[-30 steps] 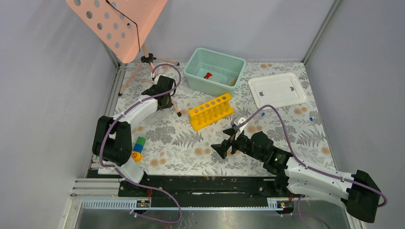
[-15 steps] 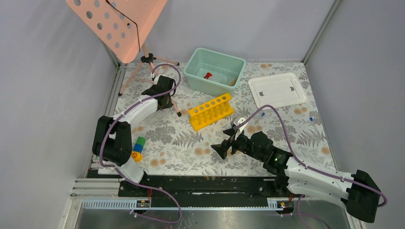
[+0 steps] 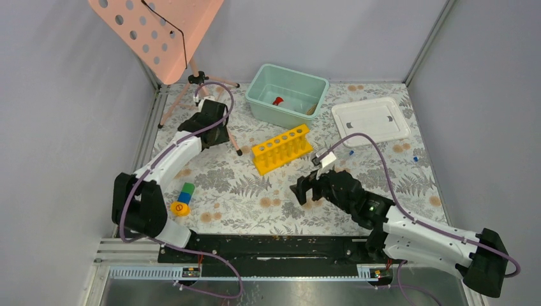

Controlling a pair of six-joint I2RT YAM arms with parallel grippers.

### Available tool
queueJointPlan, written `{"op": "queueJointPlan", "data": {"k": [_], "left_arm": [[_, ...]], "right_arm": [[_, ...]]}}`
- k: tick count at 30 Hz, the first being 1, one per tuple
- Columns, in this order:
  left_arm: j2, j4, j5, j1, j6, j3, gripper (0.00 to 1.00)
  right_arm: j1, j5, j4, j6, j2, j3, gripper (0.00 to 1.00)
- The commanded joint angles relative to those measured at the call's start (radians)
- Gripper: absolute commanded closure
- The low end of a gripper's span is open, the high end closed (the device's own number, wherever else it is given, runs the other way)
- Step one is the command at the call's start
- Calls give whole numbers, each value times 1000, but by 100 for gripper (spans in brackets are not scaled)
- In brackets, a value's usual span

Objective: Organize the chemistry lab equipment

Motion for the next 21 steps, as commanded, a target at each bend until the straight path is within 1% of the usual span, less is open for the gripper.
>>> {"op": "queueJointPlan", "data": {"k": [1, 3, 5, 6, 9, 12, 14, 16, 18, 21], "left_arm": [[-140, -23, 123, 9, -5, 14, 53], [-188, -35, 211, 8, 8, 1, 52], [-238, -30, 315, 6, 24, -22, 52], [-259, -25, 382, 6, 36, -36, 52], [-302, -23, 541, 5, 65, -73, 52], [-335, -23, 664, 1, 86, -118, 52], [-360, -22, 713, -3, 96, -153, 52], [-401, -22, 741, -4, 110, -182, 52], [-441, -25, 751, -4, 125, -205, 52], [-493, -36, 751, -4, 151, -221, 51]], "right_arm": [[5, 290, -419, 180, -14, 179, 1], [5, 328, -578, 242, -4, 223, 1], [5, 325, -705, 293, 12, 259, 2], [5, 323, -754, 317, 21, 268, 4], [5, 307, -846, 373, 47, 281, 11], [-6, 342, -916, 412, 85, 290, 19], [-45, 306, -939, 412, 113, 297, 22], [-110, 232, -945, 396, 140, 296, 23], [-192, 179, -958, 377, 170, 293, 24], [-253, 154, -958, 350, 216, 292, 25]]}}
